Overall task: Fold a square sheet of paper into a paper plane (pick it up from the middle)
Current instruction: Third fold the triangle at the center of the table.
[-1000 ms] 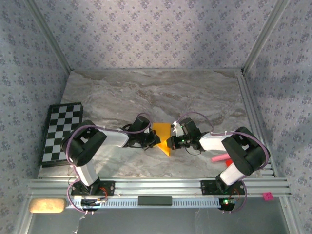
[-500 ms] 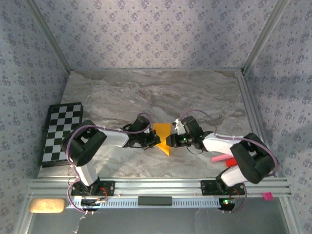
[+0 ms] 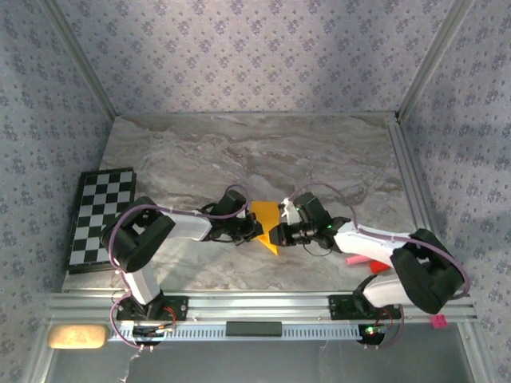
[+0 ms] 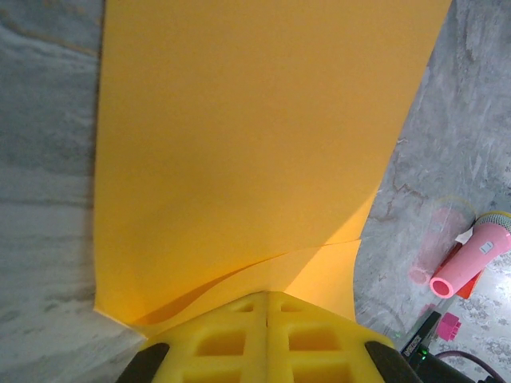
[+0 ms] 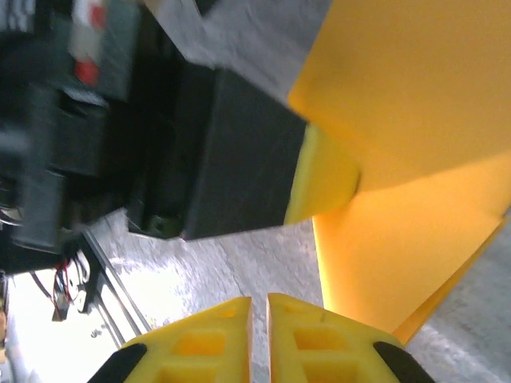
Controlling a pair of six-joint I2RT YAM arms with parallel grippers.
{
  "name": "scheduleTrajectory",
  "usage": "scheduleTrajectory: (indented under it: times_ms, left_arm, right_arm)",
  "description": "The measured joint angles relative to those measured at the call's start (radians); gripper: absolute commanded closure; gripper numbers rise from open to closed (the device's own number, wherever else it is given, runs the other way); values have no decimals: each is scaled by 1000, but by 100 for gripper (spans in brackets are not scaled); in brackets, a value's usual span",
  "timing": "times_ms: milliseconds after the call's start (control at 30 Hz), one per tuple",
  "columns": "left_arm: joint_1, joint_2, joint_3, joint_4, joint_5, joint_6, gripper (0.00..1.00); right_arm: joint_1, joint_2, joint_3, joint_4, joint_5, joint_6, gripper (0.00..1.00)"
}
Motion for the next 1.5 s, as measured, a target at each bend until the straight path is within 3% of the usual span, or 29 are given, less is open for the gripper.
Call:
scheduleTrajectory:
  times_ms: [533,1500]
  left_arm:
    - [0,0,5,-10,0,7,95]
    - [-5,0,14,-30,-10,23,95]
  right_arm:
    - [69,169,113,-108,36,-4,92]
    - [61,173,53,-84,37,-4,90]
